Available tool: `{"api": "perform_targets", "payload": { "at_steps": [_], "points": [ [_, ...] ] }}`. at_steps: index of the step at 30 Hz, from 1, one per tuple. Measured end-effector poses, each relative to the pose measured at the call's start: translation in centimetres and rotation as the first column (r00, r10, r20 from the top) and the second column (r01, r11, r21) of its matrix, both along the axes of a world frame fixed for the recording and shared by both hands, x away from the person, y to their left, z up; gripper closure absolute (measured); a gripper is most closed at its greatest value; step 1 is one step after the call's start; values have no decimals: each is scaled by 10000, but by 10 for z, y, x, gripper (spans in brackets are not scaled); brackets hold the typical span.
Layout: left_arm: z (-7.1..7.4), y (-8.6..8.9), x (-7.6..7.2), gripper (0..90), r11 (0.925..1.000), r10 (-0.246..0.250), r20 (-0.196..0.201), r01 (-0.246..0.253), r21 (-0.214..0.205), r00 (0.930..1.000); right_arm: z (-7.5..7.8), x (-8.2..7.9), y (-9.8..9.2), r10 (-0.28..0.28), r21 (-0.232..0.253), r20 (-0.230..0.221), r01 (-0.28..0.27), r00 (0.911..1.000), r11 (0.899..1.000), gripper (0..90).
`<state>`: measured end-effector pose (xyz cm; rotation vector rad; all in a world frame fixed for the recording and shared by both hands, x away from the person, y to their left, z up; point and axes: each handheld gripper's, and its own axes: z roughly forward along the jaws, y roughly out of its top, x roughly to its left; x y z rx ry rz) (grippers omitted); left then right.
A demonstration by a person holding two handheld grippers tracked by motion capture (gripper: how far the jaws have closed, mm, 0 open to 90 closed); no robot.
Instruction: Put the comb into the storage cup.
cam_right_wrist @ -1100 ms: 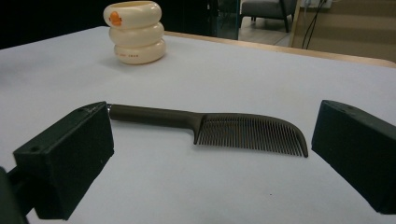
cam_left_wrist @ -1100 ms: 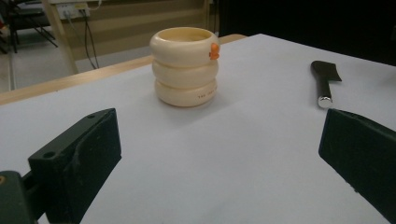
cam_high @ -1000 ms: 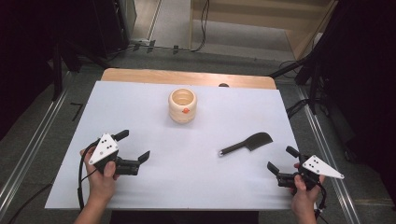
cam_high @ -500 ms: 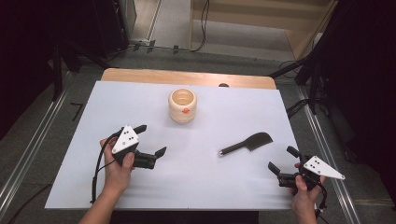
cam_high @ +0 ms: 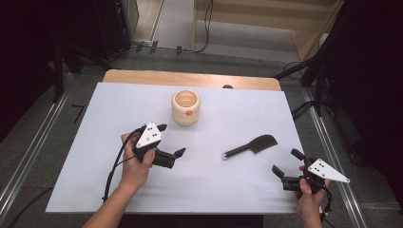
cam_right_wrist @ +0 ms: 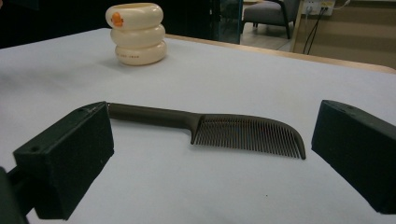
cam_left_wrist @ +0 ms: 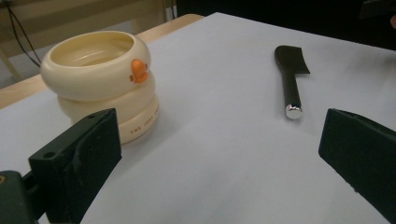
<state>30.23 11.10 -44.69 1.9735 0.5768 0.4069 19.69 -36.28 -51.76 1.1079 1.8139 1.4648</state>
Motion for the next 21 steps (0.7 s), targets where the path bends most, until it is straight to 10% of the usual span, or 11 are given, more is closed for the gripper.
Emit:
{"api": "perform_targets", "payload": {
  "at_steps": [21],
  "points": [
    [-12, -71, 20, 0, 9911, -1032, -581, 1077, 788, 9930, -1, 1, 2, 154, -212, 1, -154, 9999, 9997, 0]
  ]
}}
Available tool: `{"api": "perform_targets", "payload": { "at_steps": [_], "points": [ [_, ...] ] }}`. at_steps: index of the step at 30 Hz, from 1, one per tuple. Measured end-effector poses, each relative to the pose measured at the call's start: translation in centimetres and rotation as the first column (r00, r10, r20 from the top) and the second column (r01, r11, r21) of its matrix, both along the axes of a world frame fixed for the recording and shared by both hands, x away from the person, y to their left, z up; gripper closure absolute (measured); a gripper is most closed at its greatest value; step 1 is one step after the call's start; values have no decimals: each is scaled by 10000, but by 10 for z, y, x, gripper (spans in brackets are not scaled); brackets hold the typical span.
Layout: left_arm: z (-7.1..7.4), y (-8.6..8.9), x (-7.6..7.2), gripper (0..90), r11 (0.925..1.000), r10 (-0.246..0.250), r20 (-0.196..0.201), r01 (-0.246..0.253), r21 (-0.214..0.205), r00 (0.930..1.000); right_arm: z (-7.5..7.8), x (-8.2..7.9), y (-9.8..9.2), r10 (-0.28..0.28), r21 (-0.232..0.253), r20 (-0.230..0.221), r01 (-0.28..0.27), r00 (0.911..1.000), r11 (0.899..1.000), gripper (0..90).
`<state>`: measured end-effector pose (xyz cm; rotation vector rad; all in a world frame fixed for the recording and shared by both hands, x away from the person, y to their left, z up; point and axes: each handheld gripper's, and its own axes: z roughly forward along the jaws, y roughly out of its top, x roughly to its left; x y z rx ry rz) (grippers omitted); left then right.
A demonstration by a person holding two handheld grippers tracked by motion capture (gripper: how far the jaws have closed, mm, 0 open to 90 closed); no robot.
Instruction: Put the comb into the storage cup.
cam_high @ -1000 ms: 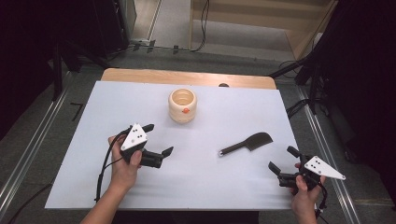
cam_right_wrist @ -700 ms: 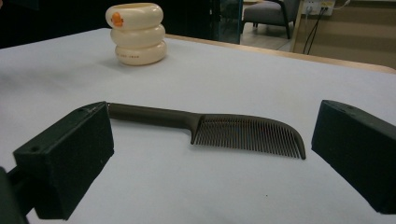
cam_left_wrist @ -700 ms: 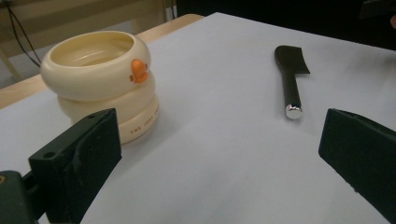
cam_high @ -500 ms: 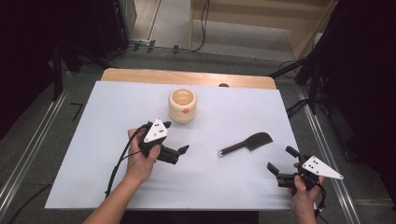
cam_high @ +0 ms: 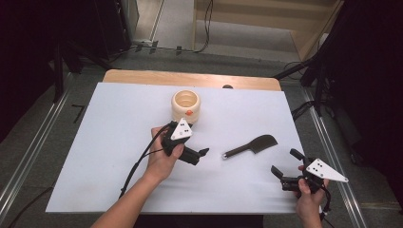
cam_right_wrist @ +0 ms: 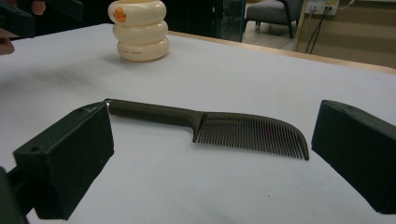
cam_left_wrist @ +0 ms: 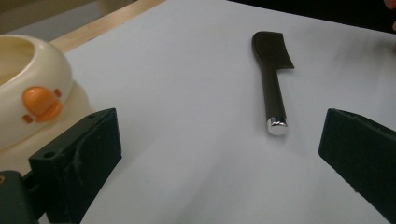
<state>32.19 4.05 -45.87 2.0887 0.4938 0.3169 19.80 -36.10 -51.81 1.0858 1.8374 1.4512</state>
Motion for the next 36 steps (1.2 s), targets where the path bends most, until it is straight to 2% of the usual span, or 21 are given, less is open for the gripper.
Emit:
{"api": "perform_targets", "payload": {
  "at_steps": [11, 15, 17, 23, 26, 30, 32, 34, 36],
  "points": [
    [-9, -37, 6, 23, 9991, -302, -505, 317, 278, 9983, 0, 1, 2, 106, -129, 12, -105, 9999, 9999, 0],
    [-12, -50, 8, 31, 9975, -412, -759, 454, 549, 9963, 0, 1, 2, 104, -146, 22, -104, 9999, 9998, 0],
    [-14, -57, 8, 69, 9967, -349, -885, 411, 695, 9955, 0, 1, 2, 101, -146, 20, -101, 9999, 9998, 0],
    [-19, -73, 11, 101, 9921, -553, -1528, 716, 1030, 9867, 0, 1, 2, 108, -150, 6, -108, 9999, 9998, 0],
    [-20, -81, 13, 140, 9861, -557, -1635, 799, 1458, 9850, 0, 1, 2, 109, -144, -3, -109, 9999, 9998, 0],
    [-23, -92, 16, 178, 9774, -445, -1986, 838, 1940, 9791, 0, 1, 2, 108, -174, 10, -108, 9999, 9998, 0],
    [-25, -97, 16, 198, 9756, -326, -1997, 747, 2067, 9793, 0, 1, 2, 110, -175, 18, -110, 9999, 9998, 0],
    [-26, -102, 17, 221, 9773, -219, -2105, 653, 2016, 9773, 0, 1, 2, 109, -179, 19, -109, 9999, 9998, 0],
    [-25, -106, 17, 249, 9730, -312, -2058, 768, 2175, 9781, 0, 1, 3, 103, -164, -24, -103, 9999, 9998, 0]
  ]
}}
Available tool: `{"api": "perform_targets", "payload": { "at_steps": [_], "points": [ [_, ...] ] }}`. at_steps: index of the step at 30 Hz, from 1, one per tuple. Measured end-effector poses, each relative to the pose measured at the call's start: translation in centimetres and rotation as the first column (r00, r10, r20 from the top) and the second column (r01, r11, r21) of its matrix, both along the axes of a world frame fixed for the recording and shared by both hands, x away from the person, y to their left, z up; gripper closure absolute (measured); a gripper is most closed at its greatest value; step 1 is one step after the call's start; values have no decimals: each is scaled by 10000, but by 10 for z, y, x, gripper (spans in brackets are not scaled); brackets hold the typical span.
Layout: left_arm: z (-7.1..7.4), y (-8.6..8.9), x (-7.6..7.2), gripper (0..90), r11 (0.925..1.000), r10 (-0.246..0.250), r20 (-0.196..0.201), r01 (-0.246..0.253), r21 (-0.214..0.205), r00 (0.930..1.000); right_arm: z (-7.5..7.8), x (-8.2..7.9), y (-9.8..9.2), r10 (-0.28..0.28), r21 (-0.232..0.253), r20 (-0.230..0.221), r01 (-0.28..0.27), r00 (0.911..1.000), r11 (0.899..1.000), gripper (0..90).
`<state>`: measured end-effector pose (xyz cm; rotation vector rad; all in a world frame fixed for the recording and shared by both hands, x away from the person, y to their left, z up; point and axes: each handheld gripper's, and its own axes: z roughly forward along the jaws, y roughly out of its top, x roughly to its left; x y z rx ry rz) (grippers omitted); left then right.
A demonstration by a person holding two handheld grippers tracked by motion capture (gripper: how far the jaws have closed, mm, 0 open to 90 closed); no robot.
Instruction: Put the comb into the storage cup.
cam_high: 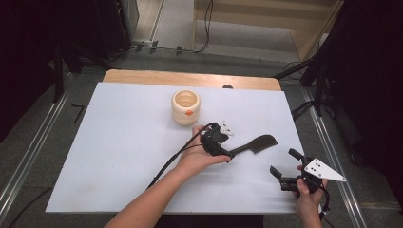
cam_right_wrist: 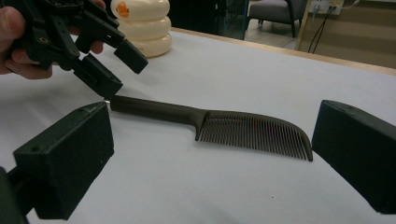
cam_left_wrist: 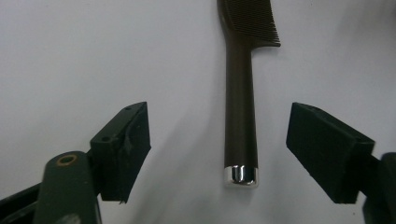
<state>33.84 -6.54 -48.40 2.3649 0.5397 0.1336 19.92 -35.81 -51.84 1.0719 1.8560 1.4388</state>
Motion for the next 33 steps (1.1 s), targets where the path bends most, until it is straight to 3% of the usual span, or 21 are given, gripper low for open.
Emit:
{"api": "perform_targets", "payload": {
  "at_steps": [11, 18, 26, 33],
  "points": [
    [-9, -18, -2, 511, 9977, -274, -222, 287, 620, 9994, 0, 0, 0, 7, -5, 8, -7, 10000, 10000, 0],
    [-15, -22, -5, 603, 9937, -169, -81, 177, 1110, 9998, 0, 0, 0, 3, -32, 12, -3, 10000, 10000, 0],
    [-15, -23, -8, 722, 9914, -302, 171, 278, 1278, 9994, 0, 0, 0, -26, -46, -4, 26, 10000, 10000, 0],
    [-16, -19, -9, 728, 9944, -351, 287, 321, 1010, 9990, 0, 0, 0, -46, -27, -3, 46, 10000, 10000, 0]
  ]
}}
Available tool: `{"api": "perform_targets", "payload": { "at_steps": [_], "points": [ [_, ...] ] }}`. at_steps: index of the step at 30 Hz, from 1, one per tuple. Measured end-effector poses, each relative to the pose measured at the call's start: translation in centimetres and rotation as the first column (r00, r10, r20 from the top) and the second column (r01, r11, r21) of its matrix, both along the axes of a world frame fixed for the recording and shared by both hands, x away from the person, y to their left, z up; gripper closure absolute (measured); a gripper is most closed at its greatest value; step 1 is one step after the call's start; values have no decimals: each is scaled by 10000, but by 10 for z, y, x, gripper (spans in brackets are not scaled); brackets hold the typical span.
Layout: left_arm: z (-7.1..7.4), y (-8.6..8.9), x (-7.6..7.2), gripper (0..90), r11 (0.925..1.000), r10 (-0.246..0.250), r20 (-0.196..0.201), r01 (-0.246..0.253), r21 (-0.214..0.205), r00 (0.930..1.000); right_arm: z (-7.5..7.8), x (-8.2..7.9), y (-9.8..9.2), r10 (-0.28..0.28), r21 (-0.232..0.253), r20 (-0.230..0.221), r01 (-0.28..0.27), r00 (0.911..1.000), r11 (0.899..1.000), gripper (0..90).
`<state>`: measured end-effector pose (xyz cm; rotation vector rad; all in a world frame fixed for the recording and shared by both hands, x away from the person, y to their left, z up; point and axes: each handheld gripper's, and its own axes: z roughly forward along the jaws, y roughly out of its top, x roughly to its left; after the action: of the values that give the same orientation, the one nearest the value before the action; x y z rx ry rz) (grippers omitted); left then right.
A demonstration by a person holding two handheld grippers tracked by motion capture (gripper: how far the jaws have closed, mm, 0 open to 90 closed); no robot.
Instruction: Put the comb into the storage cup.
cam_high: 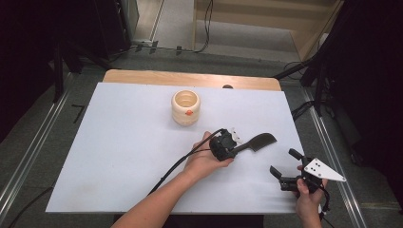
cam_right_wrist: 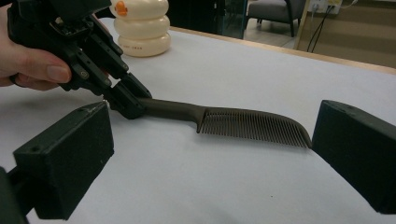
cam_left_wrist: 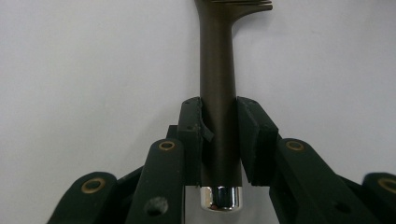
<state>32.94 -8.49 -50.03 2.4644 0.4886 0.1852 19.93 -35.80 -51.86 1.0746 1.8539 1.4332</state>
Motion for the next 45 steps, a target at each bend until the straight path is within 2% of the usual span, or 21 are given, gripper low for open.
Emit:
{"api": "perform_targets", "payload": {
  "at_steps": [7, 13, 16, 17, 20, 23, 32, 37, 45],
  "points": [
    [5, 8, -1, 728, 9981, 69, 177, -58, -613, 9998, 0, 0, 0, -57, 8, 48, 57, 10000, 10000, 0],
    [12, 19, -4, 728, 9951, 228, 439, -184, -971, 9988, 2, -1, 1, -124, -2, 47, 124, 9999, 9999, 0],
    [15, 26, -6, 728, 9937, 227, 618, -157, -1109, 9978, 3, -1, 1, -247, 91, 12, 247, 9997, 9997, 0],
    [16, 29, -7, 728, 9916, 299, 662, -213, -1276, 9974, 4, -1, 1, -282, 203, -4, 282, 9996, 9994, 0],
    [18, 36, -9, 728, 9895, 358, 775, -245, -1421, 9963, 6, 1, 3, -449, 540, -172, 458, 9988, 9975, 0],
    [20, 44, -12, 728, 9869, 505, 1018, -339, -1580, 9935, 11, 4, 10, -527, 717, -236, 542, 9983, 9959, 0],
    [29, 69, -22, 728, 9722, 1007, 1453, -664, -2243, 9842, 30, 12, 38, -588, 1239, -646, 664, 9962, 9901, 0],
    [30, 80, -25, 728, 9700, 1145, 1419, -799, -2295, 9832, 37, 20, 52, -357, 1608, -925, 503, 9951, 9857, 0],
    [26, 102, -30, 728, 9606, 1511, 1294, -1146, -2532, 9800, 47, 30, 75, -114, 1605, -1038, 281, 9945, 9866, 0]
  ]
}}
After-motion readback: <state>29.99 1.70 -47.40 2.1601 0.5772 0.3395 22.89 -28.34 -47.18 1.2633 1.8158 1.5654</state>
